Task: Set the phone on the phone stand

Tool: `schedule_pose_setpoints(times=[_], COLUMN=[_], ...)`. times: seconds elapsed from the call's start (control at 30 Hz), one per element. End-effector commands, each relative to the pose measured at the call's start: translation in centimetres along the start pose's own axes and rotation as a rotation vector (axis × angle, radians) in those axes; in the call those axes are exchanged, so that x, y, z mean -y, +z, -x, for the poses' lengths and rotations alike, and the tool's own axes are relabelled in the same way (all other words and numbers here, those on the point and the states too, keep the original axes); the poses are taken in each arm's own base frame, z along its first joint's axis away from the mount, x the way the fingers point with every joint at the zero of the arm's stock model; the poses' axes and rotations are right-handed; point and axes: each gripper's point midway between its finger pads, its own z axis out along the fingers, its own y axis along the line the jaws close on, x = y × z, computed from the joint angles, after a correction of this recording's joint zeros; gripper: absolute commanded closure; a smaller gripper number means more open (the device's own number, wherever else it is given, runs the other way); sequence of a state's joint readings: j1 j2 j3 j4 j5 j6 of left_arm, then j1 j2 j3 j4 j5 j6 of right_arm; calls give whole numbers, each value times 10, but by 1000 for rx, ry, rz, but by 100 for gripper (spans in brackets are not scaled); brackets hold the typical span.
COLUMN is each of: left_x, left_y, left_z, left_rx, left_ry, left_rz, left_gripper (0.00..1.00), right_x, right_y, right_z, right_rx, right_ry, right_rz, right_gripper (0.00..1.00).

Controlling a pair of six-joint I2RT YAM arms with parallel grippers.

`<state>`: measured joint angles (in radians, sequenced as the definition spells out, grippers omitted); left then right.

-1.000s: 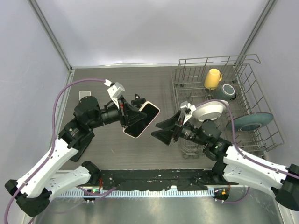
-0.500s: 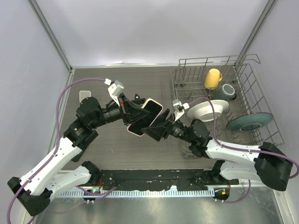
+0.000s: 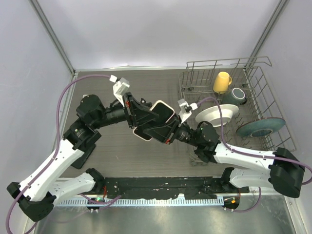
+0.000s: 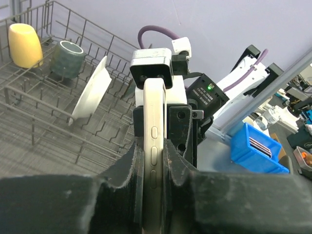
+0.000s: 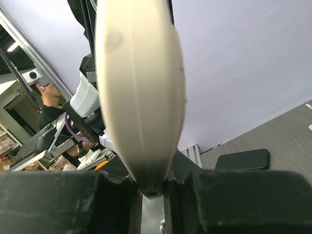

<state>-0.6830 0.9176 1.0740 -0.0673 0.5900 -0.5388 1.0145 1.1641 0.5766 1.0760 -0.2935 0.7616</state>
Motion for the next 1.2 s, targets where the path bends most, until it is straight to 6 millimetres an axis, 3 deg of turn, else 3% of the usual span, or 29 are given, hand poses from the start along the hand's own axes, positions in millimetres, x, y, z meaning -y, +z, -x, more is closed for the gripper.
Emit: schedule_pose_setpoints(times=[0.0,0.03,0.13,0.33,0.43,0.6,0.73,0.97,1.17], left_x=[-18,-19,-19,-23,-28,-27,-20,-1,22], left_y=[5,4,-7,-46,-54,-43,-35,-15,-10], left_z=[30,32,36,31,17,-6,-11,-20,-34], left_rx=[0,-15,-65,-77,-118,-188,-181,-216,-318], left_ry=[12,-1,-41,-62,-84,-151,-145,-180,-221], left_rz=[149,172,248,414,454,387,307,117,-67], left_gripper=[70,48,27,15,15,16,16,14,41], right_x=[-4,-3,-5,1,5,10,11,-11,-29], right_y=[10,10,7,-2,-6,-16,-27,-39,-43], right_z=[19,18,11,-13,-22,-34,-38,-42,-32], right_rx=[-14,-58,-153,-321,-375,-453,-477,-528,-498], right_ry=[-76,-90,-110,-129,-132,-125,-117,-129,-174], right_rz=[-61,-90,-109,-132,-130,-95,-60,61,132], right_gripper=[100,100,100,100,100,100,100,100,100])
